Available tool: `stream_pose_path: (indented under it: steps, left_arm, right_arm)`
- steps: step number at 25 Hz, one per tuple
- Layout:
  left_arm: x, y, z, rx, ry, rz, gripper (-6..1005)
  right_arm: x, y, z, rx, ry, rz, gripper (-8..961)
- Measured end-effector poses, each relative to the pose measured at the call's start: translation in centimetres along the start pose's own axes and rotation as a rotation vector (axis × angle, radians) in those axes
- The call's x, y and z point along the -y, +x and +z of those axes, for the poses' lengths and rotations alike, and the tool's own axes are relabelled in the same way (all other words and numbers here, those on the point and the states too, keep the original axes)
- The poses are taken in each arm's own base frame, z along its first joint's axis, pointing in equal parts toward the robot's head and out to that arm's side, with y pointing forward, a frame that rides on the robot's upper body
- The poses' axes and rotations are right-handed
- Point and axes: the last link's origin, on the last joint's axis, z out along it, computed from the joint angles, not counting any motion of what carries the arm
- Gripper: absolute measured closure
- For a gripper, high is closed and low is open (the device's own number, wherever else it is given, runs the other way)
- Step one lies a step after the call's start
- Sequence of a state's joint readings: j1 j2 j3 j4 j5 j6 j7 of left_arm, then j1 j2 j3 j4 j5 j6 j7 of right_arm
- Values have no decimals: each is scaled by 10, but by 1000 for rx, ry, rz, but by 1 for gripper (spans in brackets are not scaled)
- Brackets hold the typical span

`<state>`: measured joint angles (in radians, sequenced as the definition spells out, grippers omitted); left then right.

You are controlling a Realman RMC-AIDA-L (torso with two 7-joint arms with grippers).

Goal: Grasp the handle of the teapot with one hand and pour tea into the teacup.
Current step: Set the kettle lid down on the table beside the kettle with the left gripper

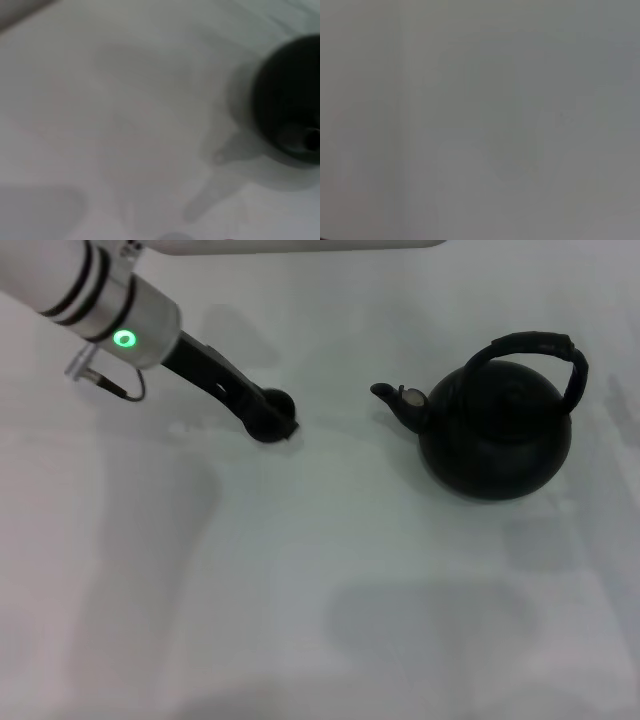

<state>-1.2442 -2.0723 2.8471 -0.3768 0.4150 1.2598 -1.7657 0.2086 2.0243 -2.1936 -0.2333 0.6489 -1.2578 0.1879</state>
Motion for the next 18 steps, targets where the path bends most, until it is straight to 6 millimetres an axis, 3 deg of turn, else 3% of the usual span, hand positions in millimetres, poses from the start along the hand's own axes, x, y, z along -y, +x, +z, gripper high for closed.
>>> stream_pose_path:
  steps: [9,18]
  left_arm:
    - [-31,12,25,59,-101,109,290]
    - [-37,11,35,120,-89,142,291]
  right_arm:
    - [-1,-1,1,4,-3,4,184]
    - [-1,-2,2,9,-1,6,184]
